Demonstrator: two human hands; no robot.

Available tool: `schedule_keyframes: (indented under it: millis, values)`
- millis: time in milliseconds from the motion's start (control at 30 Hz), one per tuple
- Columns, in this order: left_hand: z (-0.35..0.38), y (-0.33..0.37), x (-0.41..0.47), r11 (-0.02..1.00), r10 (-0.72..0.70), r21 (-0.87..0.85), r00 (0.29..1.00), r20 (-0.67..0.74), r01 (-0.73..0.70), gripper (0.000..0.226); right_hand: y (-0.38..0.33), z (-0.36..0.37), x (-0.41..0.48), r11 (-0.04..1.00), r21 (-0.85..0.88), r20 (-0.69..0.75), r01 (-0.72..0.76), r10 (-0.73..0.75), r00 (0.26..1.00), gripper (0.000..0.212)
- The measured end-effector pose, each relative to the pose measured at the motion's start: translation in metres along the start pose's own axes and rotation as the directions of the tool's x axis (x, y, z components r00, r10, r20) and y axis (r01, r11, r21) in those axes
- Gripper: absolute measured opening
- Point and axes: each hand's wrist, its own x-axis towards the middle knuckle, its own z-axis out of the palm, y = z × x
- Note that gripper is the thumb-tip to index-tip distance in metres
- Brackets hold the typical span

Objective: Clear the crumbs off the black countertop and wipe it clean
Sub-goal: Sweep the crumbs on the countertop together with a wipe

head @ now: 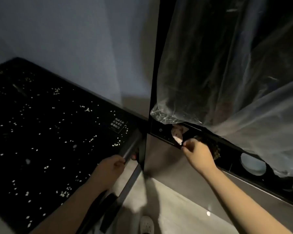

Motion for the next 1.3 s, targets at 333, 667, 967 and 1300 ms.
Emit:
schedule_keyframes:
  millis: [333, 667, 967, 1300]
  values:
    - [0.024, -0.02, 0.064, 0.995, -0.095, 0.017, 0.989, -0.113, 0.098, 0.028, 0.012, 0.052, 0.077, 0.977, -0.213, 0.008, -0.013, 0.016, 1.0, 0.033]
    - [0.031, -0.051, 0.055, 0.964, -0.119, 0.234, 0.992, -0.033, 0.123, 0.047, 0.008, 0.059, 0.063, 0.992, -0.08, 0.026, 0.102, -0.101, 0.995, 0.021]
    - [0.017, -0.092, 0.021, 0.985, -0.117, 0.129, 0.993, -0.015, 0.117, 0.043, -0.05, 0.075, -0.013, 0.936, 0.265, 0.174, 0.233, -0.284, 0.943, 0.022]
    - [-0.033, -0.136, -0.003, 0.996, -0.074, 0.03, 0.987, -0.14, 0.079, 0.037, -0.113, 0.129, -0.013, 0.921, 0.39, 0.222, 0.027, -0.122, 0.967, 0.013]
